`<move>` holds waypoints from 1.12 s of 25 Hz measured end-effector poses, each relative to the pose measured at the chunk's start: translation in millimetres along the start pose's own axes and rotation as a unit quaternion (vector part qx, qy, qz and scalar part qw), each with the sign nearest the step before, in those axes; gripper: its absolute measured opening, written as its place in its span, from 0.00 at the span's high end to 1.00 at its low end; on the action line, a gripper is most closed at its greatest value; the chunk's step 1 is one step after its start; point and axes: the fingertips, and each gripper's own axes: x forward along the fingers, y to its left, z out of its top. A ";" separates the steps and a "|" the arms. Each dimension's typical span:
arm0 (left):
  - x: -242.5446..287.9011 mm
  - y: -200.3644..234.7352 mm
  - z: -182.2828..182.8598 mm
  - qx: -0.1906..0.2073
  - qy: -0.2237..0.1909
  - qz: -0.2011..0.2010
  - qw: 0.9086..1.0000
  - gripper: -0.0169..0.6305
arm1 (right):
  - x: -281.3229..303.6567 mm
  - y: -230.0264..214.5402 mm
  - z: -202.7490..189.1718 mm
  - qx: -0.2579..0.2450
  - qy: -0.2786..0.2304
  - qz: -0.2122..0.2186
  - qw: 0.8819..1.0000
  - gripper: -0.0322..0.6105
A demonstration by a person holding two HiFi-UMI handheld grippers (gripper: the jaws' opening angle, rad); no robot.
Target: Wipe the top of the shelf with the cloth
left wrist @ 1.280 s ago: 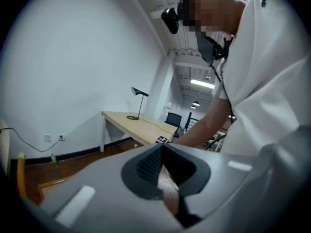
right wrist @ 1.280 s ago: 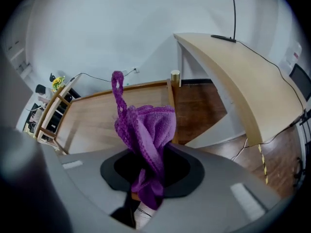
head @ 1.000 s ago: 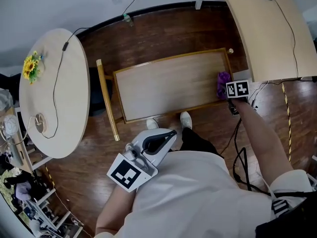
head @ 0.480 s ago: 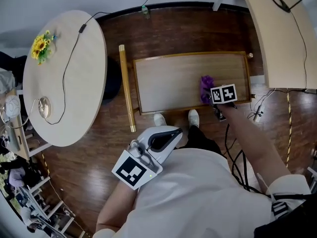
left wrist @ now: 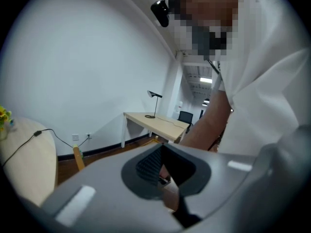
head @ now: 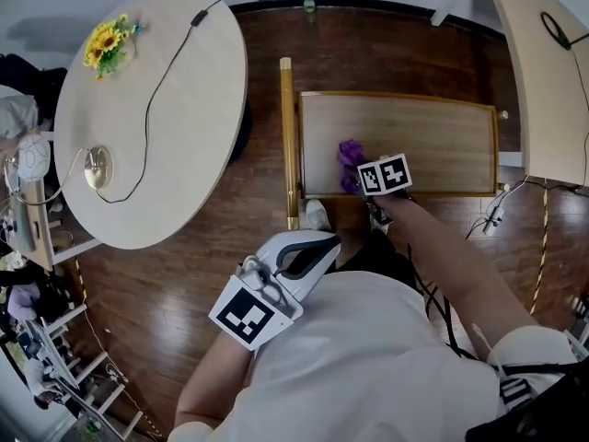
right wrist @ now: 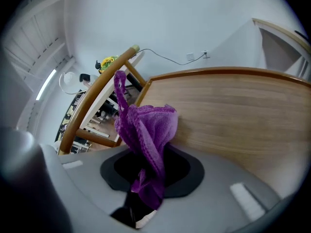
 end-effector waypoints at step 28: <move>58.3 -38.4 9.6 0.002 -0.005 -0.114 0.994 0.95 | -171.2 -145.5 -90.0 0.084 -0.082 -0.122 0.986 0.79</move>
